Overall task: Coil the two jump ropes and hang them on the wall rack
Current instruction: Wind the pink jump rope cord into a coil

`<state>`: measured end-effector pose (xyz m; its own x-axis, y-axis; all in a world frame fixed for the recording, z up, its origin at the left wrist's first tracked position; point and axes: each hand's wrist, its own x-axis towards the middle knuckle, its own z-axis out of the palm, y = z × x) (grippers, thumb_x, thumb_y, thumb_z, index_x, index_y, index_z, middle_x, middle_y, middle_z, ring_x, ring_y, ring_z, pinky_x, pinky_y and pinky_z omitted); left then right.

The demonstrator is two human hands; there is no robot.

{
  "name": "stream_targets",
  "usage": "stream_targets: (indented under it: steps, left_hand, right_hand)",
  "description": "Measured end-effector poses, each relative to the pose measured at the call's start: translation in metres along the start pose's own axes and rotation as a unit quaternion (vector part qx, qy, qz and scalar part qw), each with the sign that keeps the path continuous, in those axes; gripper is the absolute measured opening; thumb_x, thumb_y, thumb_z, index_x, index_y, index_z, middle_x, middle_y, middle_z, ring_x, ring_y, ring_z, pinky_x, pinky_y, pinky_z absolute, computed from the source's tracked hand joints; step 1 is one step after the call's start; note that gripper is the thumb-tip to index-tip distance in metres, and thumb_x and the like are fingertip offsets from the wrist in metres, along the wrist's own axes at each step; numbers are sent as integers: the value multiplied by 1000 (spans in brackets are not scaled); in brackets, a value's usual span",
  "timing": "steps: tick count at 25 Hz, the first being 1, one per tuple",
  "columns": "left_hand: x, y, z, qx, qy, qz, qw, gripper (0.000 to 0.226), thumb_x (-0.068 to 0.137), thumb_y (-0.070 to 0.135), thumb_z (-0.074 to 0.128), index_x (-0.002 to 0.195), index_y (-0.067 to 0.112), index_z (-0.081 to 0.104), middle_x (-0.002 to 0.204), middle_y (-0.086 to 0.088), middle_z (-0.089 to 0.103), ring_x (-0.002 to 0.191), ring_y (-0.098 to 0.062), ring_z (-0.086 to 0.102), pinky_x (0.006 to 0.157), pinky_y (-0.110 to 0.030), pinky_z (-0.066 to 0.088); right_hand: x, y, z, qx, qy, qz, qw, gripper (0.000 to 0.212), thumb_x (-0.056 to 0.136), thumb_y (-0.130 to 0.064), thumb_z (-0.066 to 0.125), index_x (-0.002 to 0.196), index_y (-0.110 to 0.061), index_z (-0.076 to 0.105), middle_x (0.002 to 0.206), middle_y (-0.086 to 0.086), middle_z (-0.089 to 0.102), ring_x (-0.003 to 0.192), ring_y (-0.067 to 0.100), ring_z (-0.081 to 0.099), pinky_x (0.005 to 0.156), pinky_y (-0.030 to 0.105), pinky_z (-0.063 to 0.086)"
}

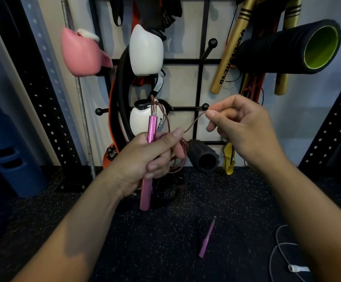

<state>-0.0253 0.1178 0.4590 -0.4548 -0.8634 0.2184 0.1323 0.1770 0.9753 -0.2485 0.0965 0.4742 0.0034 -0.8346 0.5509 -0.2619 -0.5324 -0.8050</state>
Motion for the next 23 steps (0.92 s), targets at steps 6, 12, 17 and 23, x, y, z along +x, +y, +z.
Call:
stream_targets:
  steps: [6,12,17,23]
  left_hand:
    - [-3,11,9,-52,26,11,998,33,89,34,58,65,16,73,39,4,51,31,-9,48,41,-18,42]
    - [-4,10,4,-83,5,30,996,38,94,37,57,68,13,71,33,11,39,26,-1,34,37,-18,31]
    - [-4,16,13,-146,40,44,987,36,88,32,55,63,17,75,35,9,47,27,-2,44,37,-16,40]
    - [-4,16,9,-179,-7,57,982,38,96,34,51,71,13,71,32,12,40,24,2,37,34,-16,30]
  right_hand:
    - [-2,0,3,8,19,9,1000,7,96,-21,72,96,-15,70,71,2,77,56,32,46,48,60,40]
    - [-2,2,8,6,9,20,1000,13,95,-24,73,98,-12,71,71,1,77,55,32,41,54,46,36]
    - [-4,1,12,-2,-7,17,1000,10,96,-25,72,97,-15,71,71,0,77,54,54,43,47,61,38]
    - [-5,-3,16,-10,-15,15,1000,4,97,-25,70,95,-21,69,70,-2,76,56,55,44,47,61,39]
